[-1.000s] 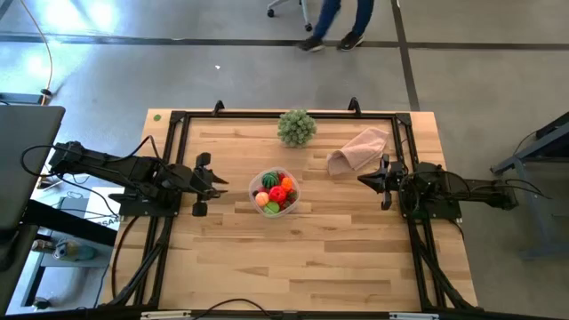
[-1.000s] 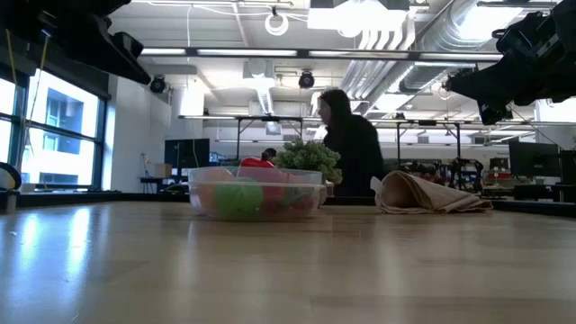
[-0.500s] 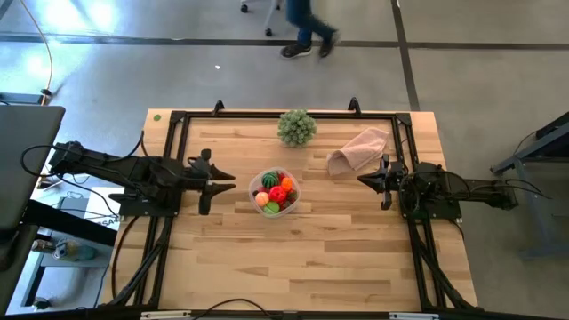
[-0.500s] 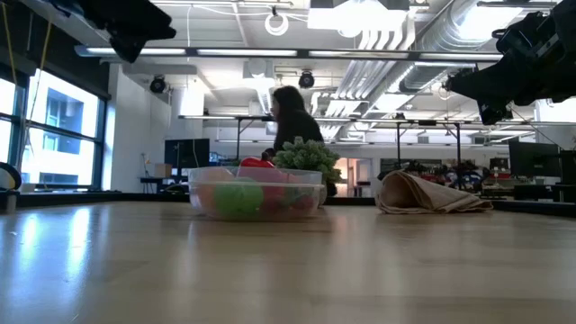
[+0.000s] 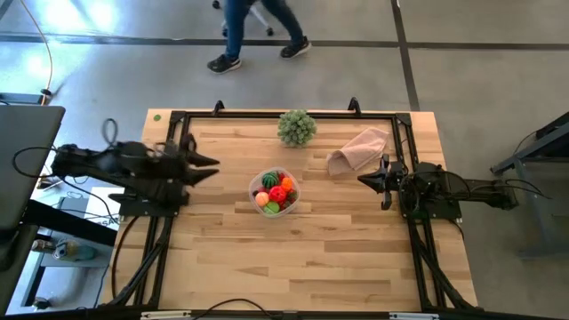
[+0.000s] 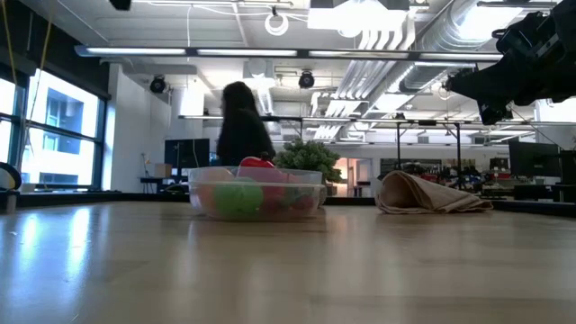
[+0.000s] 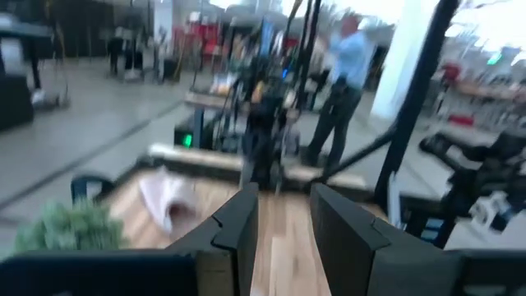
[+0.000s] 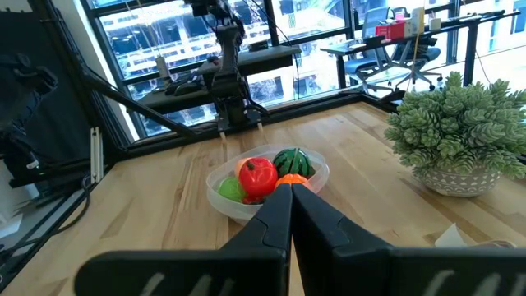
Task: Pick and placing Produce into tupperware
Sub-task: Return to Home Position
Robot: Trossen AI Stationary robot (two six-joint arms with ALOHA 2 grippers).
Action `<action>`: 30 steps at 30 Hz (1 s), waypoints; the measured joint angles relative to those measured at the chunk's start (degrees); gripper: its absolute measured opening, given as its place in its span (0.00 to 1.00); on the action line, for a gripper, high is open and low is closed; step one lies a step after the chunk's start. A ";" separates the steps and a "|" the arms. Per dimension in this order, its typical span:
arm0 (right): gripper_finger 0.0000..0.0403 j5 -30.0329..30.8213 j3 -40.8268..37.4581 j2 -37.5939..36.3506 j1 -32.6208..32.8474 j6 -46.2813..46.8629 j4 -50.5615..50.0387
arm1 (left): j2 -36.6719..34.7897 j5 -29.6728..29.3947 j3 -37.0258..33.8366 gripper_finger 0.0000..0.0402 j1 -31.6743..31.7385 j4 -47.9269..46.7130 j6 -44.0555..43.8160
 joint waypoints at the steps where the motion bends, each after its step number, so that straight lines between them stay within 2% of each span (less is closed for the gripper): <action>1: 0.00 0.00 0.00 0.00 0.00 0.00 -0.02 | -1.80 0.54 0.53 0.25 0.00 -0.68 0.64; 5: 0.00 0.00 0.00 0.00 0.00 0.00 -0.02 | -8.85 2.42 0.79 0.25 0.00 -5.01 2.20; 14: 0.00 0.00 0.00 0.00 0.00 -0.02 -0.02 | -19.07 3.45 0.73 0.25 0.00 -13.58 4.09; 19: 0.00 0.00 0.00 0.00 0.00 0.00 -0.02 | -21.88 7.04 0.73 0.25 0.00 -14.62 5.10; 30: 0.00 0.00 0.00 0.00 0.00 -0.01 -0.01 | -25.89 6.83 0.56 0.25 0.00 -15.21 6.99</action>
